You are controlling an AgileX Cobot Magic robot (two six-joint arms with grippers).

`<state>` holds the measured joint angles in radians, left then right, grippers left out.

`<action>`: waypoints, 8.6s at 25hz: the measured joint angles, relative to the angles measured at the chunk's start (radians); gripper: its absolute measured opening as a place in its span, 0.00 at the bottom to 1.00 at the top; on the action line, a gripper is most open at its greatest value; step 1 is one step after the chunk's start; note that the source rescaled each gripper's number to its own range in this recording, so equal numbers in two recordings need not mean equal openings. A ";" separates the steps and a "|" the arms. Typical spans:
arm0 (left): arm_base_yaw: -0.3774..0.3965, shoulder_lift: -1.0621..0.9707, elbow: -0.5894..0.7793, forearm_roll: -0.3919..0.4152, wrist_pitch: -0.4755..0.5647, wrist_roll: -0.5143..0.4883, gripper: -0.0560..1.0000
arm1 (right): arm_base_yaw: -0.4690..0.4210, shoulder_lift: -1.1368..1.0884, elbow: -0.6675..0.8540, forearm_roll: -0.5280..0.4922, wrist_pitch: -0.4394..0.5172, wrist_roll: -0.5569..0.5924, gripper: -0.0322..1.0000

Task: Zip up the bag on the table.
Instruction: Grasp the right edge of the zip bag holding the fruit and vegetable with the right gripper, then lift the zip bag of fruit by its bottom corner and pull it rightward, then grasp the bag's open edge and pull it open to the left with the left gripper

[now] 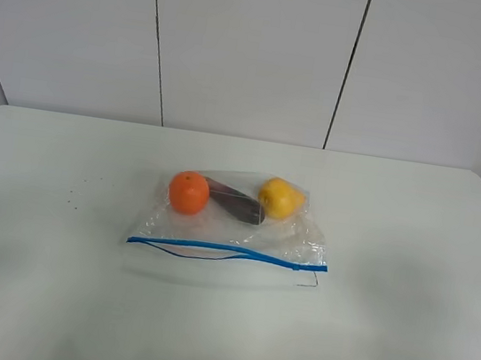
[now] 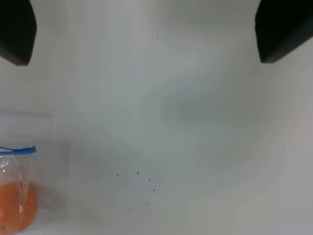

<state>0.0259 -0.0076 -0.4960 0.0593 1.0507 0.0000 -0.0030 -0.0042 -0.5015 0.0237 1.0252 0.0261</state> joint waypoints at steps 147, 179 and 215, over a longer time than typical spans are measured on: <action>0.000 0.000 0.000 0.006 0.000 0.000 1.00 | -0.050 2.179 -0.572 1.293 0.181 -1.199 0.03; -0.108 0.803 -0.918 0.028 -0.090 0.253 1.00 | -0.050 2.091 -0.571 1.237 0.182 -1.127 0.03; -1.314 1.817 -0.462 1.489 -0.195 -0.757 1.00 | -0.050 2.091 -0.571 1.257 0.184 -1.072 0.03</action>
<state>-1.2885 1.8093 -0.9578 1.5485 0.8561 -0.7568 -0.0530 2.0867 -1.0724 1.2810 1.2092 -1.0455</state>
